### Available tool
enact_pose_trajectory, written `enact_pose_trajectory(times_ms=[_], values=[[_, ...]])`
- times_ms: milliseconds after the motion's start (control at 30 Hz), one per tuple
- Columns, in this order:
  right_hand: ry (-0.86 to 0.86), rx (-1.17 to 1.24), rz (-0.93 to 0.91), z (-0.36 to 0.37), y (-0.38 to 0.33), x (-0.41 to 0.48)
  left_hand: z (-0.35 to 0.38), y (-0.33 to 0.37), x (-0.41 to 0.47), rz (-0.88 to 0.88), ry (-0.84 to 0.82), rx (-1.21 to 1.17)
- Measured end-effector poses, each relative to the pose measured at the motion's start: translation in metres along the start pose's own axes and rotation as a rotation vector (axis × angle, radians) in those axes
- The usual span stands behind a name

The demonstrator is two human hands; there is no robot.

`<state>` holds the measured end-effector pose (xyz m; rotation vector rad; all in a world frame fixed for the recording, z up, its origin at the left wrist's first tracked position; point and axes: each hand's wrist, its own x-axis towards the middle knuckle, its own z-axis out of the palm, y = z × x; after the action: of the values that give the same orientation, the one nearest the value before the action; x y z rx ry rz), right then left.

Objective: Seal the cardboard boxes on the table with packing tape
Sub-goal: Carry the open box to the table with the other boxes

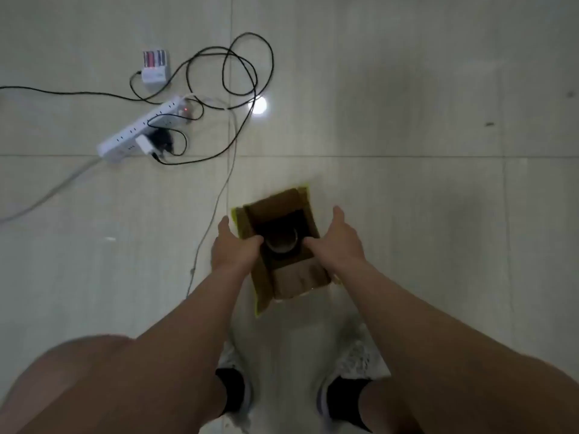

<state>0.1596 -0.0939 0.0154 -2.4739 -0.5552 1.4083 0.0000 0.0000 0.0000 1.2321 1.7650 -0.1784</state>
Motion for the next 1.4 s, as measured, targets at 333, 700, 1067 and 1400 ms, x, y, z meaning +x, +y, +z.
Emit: enact_pose_trajectory(times_ms=[333, 700, 1067, 1400], values=[[-0.126, -0.236, -0.069, 0.016, 0.003, 0.045, 0.033, -0.003, 0.032, 0.081, 0.106, 0.034], [-0.046, -0.137, -0.121, -0.081, -0.072, -0.072, -0.073, 0.095, -0.079, 0.267, 0.038, 0.031], [0.150, -0.007, -0.249, -0.251, -0.232, -0.325, -0.292, 0.212, -0.308, 0.655, -0.017, 0.283], [0.341, -0.189, -0.455, -0.297, -0.341, -0.484, -0.421, 0.268, -0.446, 0.775, 0.161, 0.271]])
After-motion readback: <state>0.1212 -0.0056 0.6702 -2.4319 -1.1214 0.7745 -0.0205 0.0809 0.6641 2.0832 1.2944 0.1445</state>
